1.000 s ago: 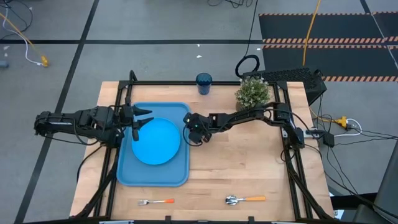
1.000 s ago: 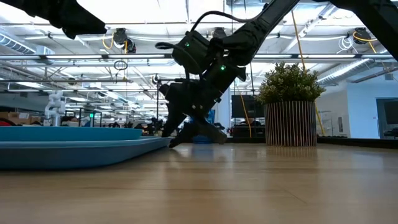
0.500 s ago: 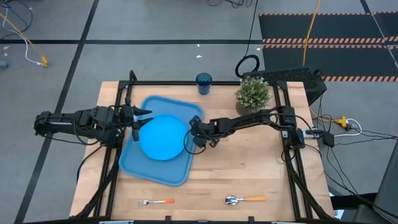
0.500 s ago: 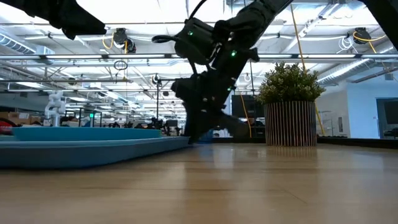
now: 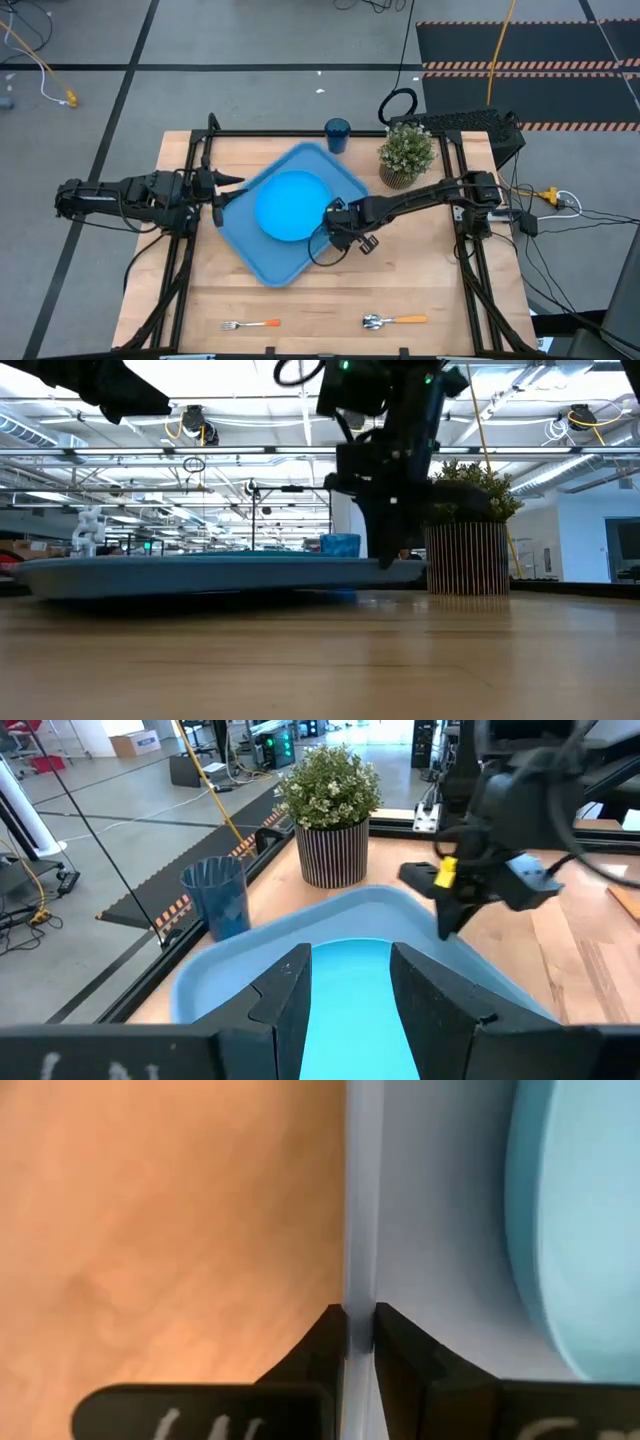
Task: Pick and place plate/cup/fork/spoon on tray
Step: Move the blue tray to the center of the table
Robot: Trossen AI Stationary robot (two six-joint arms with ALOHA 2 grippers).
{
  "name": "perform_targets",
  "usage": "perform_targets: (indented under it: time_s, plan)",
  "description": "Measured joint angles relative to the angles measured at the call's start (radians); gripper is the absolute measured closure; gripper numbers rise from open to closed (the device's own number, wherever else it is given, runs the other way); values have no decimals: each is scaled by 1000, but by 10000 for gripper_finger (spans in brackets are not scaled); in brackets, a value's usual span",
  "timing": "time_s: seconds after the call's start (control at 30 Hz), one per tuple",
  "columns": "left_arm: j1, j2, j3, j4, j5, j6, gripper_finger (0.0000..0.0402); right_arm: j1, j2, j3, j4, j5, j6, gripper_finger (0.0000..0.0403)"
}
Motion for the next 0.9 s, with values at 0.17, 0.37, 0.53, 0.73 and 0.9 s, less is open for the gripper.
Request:
perform_targets:
  time_s: [0.17, 0.37, 0.53, 0.73, 0.9]
  plan:
    - [0, 0, 0, 36, 0, 17, 259, 39, 1, 0, 63, -1, 1, 379]
    - [0, 0, 0, 38, 1, 18, 259, 76, -1, 1, 90, -28, 114, 379]
    - [0, 0, 0, 10, 9, -10, 259, 127, -1, 2, 55, -29, 326, 379]
    - [0, 0, 0, -15, 12, -63, 259, 184, -1, 2, 20, -26, 598, 379]
    - [0, 0, 0, -28, 61, -89, 259, 235, 5, 2, 23, -27, 749, 379]
